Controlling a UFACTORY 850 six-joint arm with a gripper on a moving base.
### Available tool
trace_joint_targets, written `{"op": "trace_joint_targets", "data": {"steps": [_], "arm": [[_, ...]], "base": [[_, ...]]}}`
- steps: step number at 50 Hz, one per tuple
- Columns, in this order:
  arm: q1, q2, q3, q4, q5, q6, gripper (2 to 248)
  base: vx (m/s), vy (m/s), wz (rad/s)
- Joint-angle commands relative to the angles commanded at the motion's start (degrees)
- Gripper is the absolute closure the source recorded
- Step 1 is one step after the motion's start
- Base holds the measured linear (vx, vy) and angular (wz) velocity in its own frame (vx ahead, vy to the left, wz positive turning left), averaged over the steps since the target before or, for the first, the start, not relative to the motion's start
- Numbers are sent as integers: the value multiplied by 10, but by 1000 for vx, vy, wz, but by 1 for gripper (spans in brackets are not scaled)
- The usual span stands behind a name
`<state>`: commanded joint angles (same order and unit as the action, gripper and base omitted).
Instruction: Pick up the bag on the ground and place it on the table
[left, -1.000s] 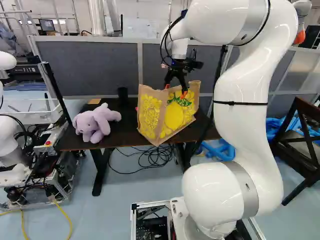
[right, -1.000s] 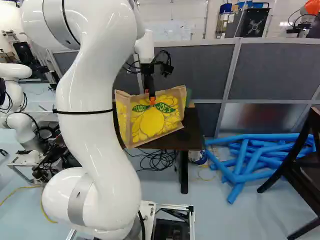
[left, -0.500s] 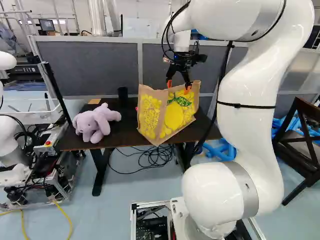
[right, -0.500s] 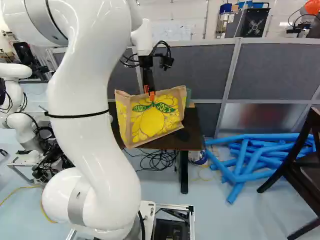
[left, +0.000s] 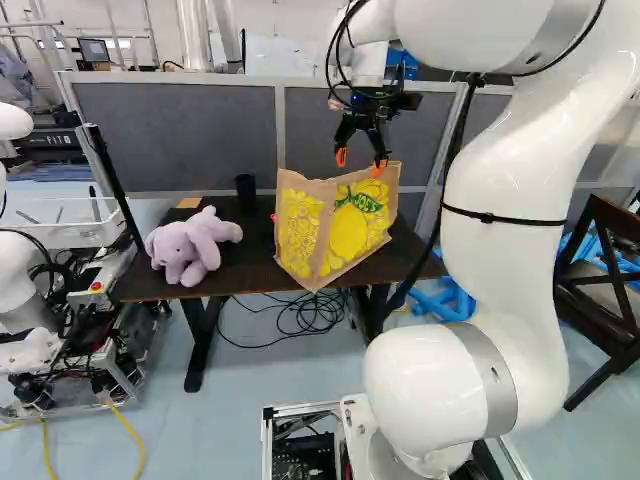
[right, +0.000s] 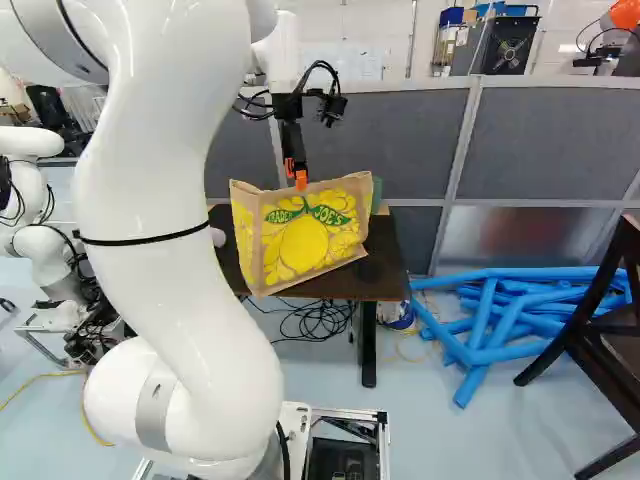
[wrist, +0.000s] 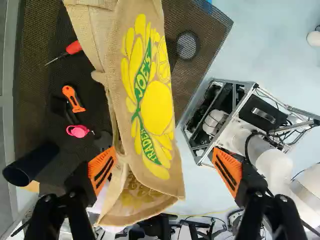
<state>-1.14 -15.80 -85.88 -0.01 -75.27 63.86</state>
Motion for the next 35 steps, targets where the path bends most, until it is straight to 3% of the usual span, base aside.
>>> {"op": "trace_joint_targets", "data": {"steps": [35], "arm": [[0,22,-10,0,-23,0,3]], "base": [[0,0,0]]}}
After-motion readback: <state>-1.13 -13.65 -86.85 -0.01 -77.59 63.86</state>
